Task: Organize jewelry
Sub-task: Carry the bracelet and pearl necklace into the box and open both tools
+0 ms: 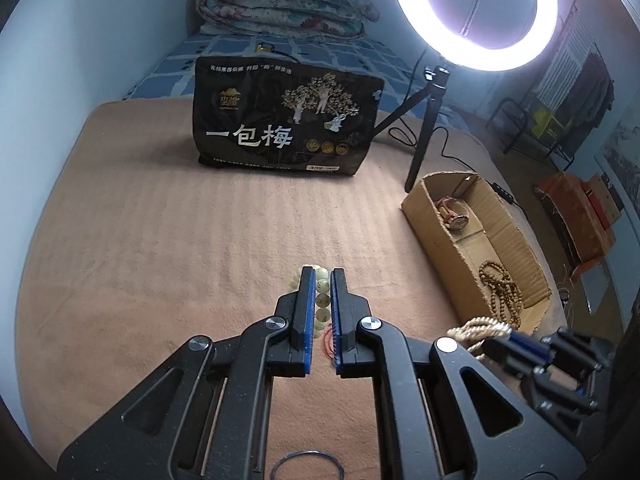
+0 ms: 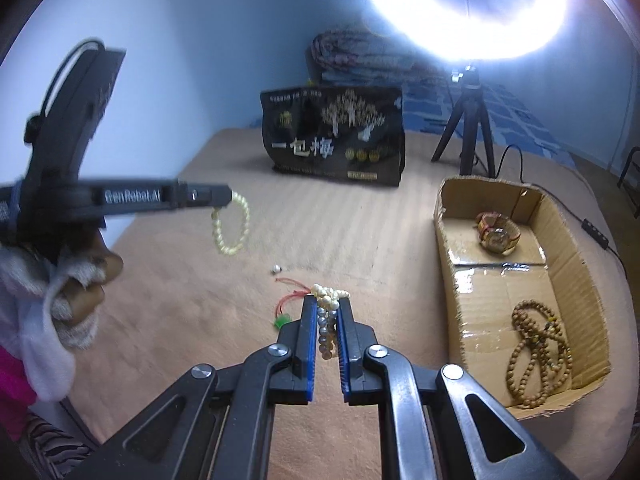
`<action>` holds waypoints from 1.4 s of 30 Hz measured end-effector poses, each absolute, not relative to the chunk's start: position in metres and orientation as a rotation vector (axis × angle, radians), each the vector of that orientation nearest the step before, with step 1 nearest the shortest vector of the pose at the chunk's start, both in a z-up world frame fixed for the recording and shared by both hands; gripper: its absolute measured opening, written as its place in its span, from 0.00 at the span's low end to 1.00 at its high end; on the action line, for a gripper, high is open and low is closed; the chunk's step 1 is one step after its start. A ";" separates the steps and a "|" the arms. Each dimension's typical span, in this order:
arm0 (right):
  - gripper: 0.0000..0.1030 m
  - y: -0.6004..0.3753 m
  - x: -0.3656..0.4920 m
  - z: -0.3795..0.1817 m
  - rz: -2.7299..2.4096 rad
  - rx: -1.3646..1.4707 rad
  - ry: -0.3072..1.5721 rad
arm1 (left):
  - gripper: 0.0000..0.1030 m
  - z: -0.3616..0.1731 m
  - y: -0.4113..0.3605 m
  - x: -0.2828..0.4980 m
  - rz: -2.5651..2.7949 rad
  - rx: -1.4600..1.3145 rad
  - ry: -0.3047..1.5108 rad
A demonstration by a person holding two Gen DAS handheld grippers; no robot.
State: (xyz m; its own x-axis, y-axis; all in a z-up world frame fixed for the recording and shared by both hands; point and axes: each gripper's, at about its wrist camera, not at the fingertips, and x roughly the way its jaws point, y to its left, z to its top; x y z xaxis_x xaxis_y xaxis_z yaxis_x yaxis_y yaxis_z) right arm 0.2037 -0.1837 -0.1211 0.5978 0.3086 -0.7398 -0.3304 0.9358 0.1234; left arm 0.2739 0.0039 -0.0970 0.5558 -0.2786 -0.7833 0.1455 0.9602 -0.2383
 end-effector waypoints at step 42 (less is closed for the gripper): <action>0.06 -0.366 0.263 -0.101 0.105 0.168 0.815 | 0.05 -0.105 -0.207 0.279 -0.550 -0.150 0.994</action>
State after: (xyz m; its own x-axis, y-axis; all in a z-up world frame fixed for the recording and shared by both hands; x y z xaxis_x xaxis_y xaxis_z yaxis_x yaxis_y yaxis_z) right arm 0.2632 -0.3661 -0.1007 0.6816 0.1576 -0.7146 -0.0284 0.9815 0.1894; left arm 0.2793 -0.2072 -0.1055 0.4224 -0.5039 -0.7535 0.3700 0.8547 -0.3641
